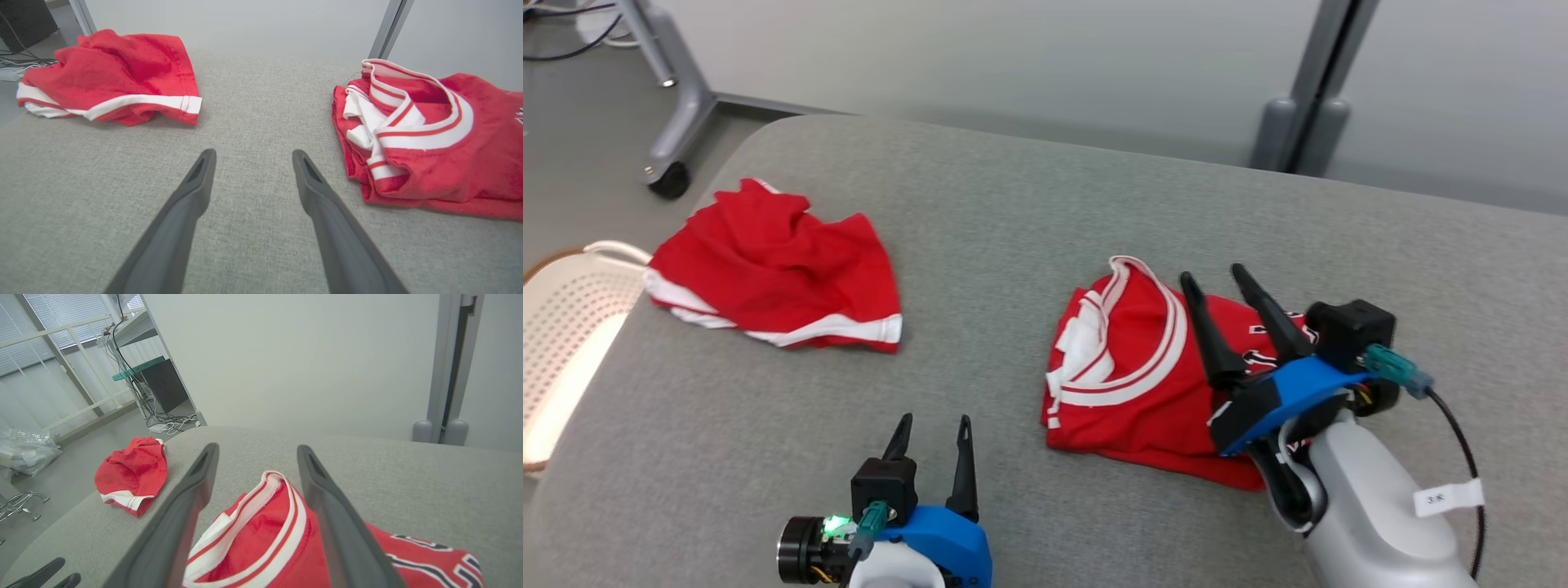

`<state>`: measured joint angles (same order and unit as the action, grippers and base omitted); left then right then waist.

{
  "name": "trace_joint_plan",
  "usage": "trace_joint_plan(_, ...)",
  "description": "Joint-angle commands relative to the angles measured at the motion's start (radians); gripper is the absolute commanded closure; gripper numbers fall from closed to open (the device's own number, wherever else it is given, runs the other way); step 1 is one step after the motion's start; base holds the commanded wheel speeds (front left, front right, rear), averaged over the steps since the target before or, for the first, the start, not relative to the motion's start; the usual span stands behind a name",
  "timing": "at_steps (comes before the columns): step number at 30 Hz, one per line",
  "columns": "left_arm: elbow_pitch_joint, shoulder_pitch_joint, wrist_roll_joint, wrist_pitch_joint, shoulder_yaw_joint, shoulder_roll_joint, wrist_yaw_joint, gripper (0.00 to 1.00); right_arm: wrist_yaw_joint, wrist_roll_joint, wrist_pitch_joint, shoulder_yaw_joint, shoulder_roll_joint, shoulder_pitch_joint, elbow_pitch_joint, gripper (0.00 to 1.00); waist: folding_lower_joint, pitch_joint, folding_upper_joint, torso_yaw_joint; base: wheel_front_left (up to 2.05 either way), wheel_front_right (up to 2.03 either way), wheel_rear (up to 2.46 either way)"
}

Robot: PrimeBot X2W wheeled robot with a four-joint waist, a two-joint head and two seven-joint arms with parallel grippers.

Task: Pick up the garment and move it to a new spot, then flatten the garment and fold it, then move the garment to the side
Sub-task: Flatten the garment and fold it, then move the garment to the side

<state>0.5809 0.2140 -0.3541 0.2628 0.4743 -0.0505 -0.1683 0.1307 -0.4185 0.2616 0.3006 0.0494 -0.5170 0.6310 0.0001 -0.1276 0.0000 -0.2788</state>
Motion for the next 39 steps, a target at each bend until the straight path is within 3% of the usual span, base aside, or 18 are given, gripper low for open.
trace_joint_plan(1, -0.009, 0.019, 0.011, 0.003, -0.015, 0.0, -0.007, 0.0, 0.0, 0.048, 0.005, -0.053, 0.004, 0.04, -0.027, 0.0, -0.0001, 0.018, 0.0, 0.041, 0.0, 0.0, 0.0)
trace_joint_plan(7, -0.025, 0.008, 0.049, 0.003, -0.072, 0.0, -0.022, 0.0, 0.0, 0.194, 0.005, -0.234, 0.003, 0.131, -0.095, 0.0, -0.0001, 0.031, 0.0, 0.128, 0.0, 0.0, 0.0)
trace_joint_plan(14, -0.036, -0.02, 0.1, 0.003, -0.134, 0.0, -0.02, 0.0, 0.0, 0.278, 0.005, -0.314, 0.003, 0.212, -0.121, 0.0, -0.0001, 0.047, 0.0, 0.193, 0.0, 0.0, 0.0)
trace_joint_plan(27, -0.058, -0.139, 0.182, 0.003, -0.248, 0.0, -0.009, 0.0, 0.0, 0.266, 0.005, -0.296, 0.003, 0.347, -0.106, 0.0, -0.0001, 0.134, 0.0, 0.288, 0.0, 0.0, 0.0)
trace_joint_plan(39, -0.067, -0.182, 0.218, 0.003, -0.289, 0.0, 0.026, 0.0, 0.0, 0.211, 0.005, -0.294, 0.003, 0.373, -0.07, 0.0, -0.0001, 0.152, 0.0, 0.293, 0.0, 0.0, 0.0)
